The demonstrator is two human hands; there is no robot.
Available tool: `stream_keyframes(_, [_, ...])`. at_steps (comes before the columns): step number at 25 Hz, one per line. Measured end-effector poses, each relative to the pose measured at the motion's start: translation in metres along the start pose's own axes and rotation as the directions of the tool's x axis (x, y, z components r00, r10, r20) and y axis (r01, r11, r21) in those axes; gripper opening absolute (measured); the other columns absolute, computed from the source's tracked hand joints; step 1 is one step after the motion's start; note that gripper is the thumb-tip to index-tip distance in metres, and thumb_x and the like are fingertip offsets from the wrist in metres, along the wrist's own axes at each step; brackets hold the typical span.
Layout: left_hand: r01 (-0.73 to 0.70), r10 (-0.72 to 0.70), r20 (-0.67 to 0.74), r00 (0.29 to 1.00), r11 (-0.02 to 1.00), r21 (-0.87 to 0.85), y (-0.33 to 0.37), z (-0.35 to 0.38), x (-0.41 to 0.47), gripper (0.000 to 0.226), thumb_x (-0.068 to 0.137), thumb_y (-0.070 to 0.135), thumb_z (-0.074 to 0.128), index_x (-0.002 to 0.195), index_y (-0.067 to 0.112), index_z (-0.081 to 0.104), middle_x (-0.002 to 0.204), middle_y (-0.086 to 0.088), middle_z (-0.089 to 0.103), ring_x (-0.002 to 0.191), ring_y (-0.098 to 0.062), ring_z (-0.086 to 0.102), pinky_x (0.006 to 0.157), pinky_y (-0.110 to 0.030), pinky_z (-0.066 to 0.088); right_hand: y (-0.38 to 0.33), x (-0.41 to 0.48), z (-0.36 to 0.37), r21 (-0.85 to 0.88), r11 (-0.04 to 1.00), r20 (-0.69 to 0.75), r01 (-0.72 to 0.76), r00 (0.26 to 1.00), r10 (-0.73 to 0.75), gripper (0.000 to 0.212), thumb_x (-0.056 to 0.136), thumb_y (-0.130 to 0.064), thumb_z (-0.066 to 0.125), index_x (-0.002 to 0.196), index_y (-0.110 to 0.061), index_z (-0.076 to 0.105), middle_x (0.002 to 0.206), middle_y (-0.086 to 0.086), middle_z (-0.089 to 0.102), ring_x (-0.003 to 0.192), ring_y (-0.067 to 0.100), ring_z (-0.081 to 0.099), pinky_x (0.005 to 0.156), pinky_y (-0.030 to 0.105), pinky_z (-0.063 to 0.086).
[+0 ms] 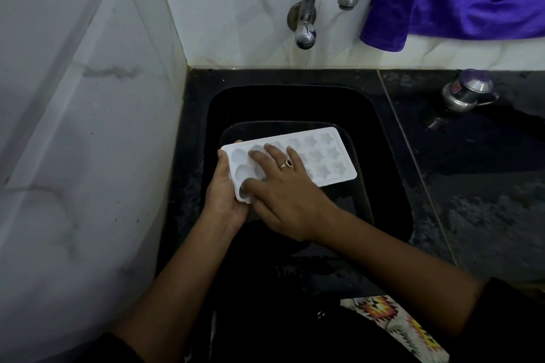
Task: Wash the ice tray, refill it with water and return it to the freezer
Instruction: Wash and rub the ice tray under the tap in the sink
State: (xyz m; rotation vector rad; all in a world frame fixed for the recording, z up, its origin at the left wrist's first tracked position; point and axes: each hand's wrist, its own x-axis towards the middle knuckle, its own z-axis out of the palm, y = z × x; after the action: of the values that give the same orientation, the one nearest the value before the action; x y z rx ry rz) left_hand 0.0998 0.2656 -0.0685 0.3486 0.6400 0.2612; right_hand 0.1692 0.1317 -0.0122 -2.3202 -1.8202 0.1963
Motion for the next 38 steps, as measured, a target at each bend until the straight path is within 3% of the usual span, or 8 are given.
stream_keyframes(5, [-0.025,0.025,-0.054,0.998,1.0,0.002,0.003,0.01,-0.008,0.07,0.103,0.068,0.04,0.151,0.02,0.056,0.141,-0.021,0.066,0.13,-0.04,0.065,0.109,-0.055,0.052,-0.005,-0.012,0.006,-0.026,1.0,-0.019,-0.014,1.0,0.013,0.044,0.101,-0.039,0.034,0.136,-0.024,0.056,0.161,0.02,0.033,0.153,0.044,0.021,0.121,0.068,0.014])
stream_keyframes(10, [-0.017,0.017,-0.039,0.999,1.0,0.016,0.002,0.005,-0.008,0.077,0.101,0.072,0.039,0.151,0.015,0.054,0.142,-0.021,0.066,0.127,-0.041,0.066,0.108,-0.056,0.053,-0.015,-0.006,0.003,-0.027,0.999,0.004,0.043,0.999,-0.043,0.045,0.101,-0.04,0.034,0.131,-0.016,0.057,0.161,0.02,0.033,0.153,0.042,0.021,0.123,0.066,0.014])
stream_keyframes(15, [0.015,-0.015,-0.04,0.999,1.0,-0.005,-0.004,0.003,-0.002,0.08,0.098,0.074,0.045,0.156,0.019,0.049,0.149,-0.02,0.06,0.135,-0.042,0.061,0.116,-0.059,0.044,-0.001,-0.007,-0.009,-0.023,1.0,0.018,-0.003,1.0,0.004,0.043,0.099,-0.042,0.033,0.128,-0.026,0.06,0.161,0.02,0.032,0.153,0.044,0.021,0.121,0.069,0.015])
stream_keyframes(23, [0.001,0.002,-0.08,0.997,0.999,0.035,-0.008,0.007,-0.008,0.078,0.1,0.072,0.043,0.152,0.015,0.053,0.144,-0.02,0.064,0.131,-0.04,0.063,0.118,-0.059,0.043,-0.004,-0.012,-0.004,-0.054,0.997,0.033,0.053,0.998,-0.051,0.041,0.101,-0.042,0.039,0.128,-0.018,0.06,0.162,0.02,0.03,0.154,0.043,0.02,0.121,0.068,0.017])
stream_keyframes(28, [-0.021,0.024,-0.088,0.996,0.999,0.029,-0.003,0.013,-0.013,0.075,0.102,0.07,0.04,0.151,0.015,0.055,0.143,-0.02,0.065,0.129,-0.038,0.065,0.108,-0.055,0.053,0.004,-0.006,-0.009,-0.026,0.998,0.026,0.055,0.998,-0.054,0.045,0.099,-0.044,0.032,0.126,-0.026,0.063,0.163,0.02,0.031,0.154,0.043,0.019,0.122,0.067,0.014])
stream_keyframes(32, [-0.055,0.058,-0.078,0.995,0.997,0.047,0.003,0.026,-0.015,0.072,0.105,0.066,0.035,0.108,0.014,0.085,0.121,-0.019,0.077,0.102,-0.034,0.078,0.088,-0.051,0.063,0.012,-0.011,-0.009,-0.04,0.996,0.017,0.074,0.997,-0.074,0.044,0.1,-0.039,0.038,0.137,-0.024,0.056,0.161,0.021,0.032,0.152,0.045,0.022,0.122,0.068,0.015])
stream_keyframes(35, [-0.034,0.037,-0.075,0.996,0.998,0.044,-0.001,0.03,-0.013,0.072,0.103,0.068,0.038,0.142,0.013,0.064,0.134,-0.02,0.07,0.113,-0.036,0.074,0.092,-0.053,0.063,0.013,-0.003,-0.009,-0.045,0.997,0.022,0.065,0.998,-0.064,0.044,0.1,-0.043,0.035,0.127,-0.022,0.062,0.161,0.02,0.032,0.153,0.043,0.021,0.121,0.068,0.018])
stream_keyframes(38, [-0.02,0.023,-0.063,0.998,0.999,0.048,-0.001,0.024,-0.001,0.079,0.102,0.072,0.039,0.15,0.012,0.055,0.143,-0.021,0.064,0.127,-0.04,0.067,0.109,-0.057,0.052,0.019,-0.004,-0.004,-0.056,0.993,0.037,0.107,0.994,-0.105,0.045,0.103,-0.043,0.036,0.138,-0.019,0.054,0.164,0.018,0.029,0.154,0.043,0.02,0.12,0.067,0.018])
